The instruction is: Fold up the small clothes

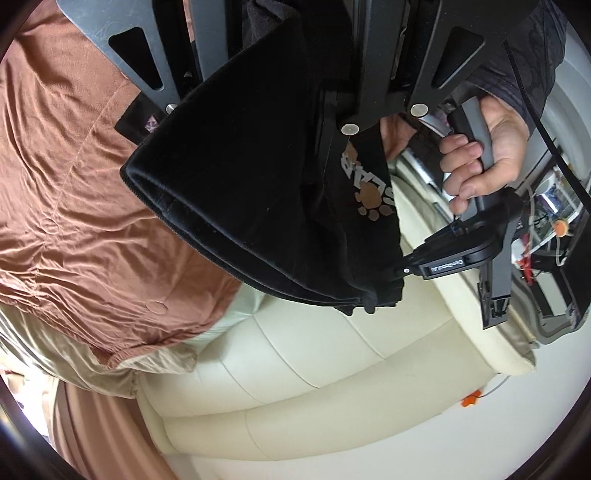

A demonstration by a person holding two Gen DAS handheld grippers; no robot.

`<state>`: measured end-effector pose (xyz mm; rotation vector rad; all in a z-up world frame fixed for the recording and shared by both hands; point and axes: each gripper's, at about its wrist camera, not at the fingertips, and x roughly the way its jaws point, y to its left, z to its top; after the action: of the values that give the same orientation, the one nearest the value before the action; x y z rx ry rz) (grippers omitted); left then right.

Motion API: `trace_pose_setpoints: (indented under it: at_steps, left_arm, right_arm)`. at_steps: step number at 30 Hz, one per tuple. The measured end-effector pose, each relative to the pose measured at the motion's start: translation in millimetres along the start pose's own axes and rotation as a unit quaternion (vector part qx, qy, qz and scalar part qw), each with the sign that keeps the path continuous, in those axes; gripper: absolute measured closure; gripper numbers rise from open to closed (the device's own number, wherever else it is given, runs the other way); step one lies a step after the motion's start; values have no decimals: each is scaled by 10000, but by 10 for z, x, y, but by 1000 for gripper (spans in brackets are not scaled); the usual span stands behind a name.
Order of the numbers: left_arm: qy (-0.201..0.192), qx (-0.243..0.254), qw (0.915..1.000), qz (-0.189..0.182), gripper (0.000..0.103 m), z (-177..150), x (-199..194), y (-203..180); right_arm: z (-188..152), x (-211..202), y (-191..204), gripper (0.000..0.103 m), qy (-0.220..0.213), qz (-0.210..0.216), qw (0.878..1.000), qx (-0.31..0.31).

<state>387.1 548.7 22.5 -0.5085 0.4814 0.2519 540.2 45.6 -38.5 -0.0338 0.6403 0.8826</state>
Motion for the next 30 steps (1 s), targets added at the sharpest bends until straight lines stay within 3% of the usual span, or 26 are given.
trace_pose_setpoints:
  at_steps: [4, 7, 9, 10, 13, 14, 18, 23, 30]
  left_arm:
    - [118, 91, 9998, 111, 98, -76, 249, -24]
    - [235, 115, 9994, 205, 98, -153, 444, -26]
    - [302, 132, 9991, 256, 97, -201, 583, -9]
    - [348, 157, 9989, 286, 96, -223, 649, 2]
    - [582, 292, 9965, 528, 86, -332, 819, 12]
    - [643, 315, 9958, 565, 84, -386, 836, 24]
    - [889, 183, 9933, 709, 67, -545, 798, 123]
    - [1070, 32, 9917, 718, 64, -665, 635, 88]
    - [1248, 218, 9893, 722, 51, -961, 259, -179]
  right_arm:
    - [-49, 143, -54, 91, 104, -121, 9998, 85]
    - [23, 537, 156, 90, 240, -159, 9994, 180]
    - [21, 622, 97, 88, 300, -391, 9985, 245]
    - [37, 693, 50, 80, 361, -654, 9969, 234]
    - [35, 827, -109, 31, 660, -937, 9919, 542]
    - [35, 817, -160, 29, 649, -992, 9911, 609]
    - [8, 723, -267, 28, 723, -1022, 9887, 830]
    - [-75, 468, -226, 28, 792, -856, 9887, 940]
    - [-182, 198, -129, 28, 895, -795, 9891, 860]
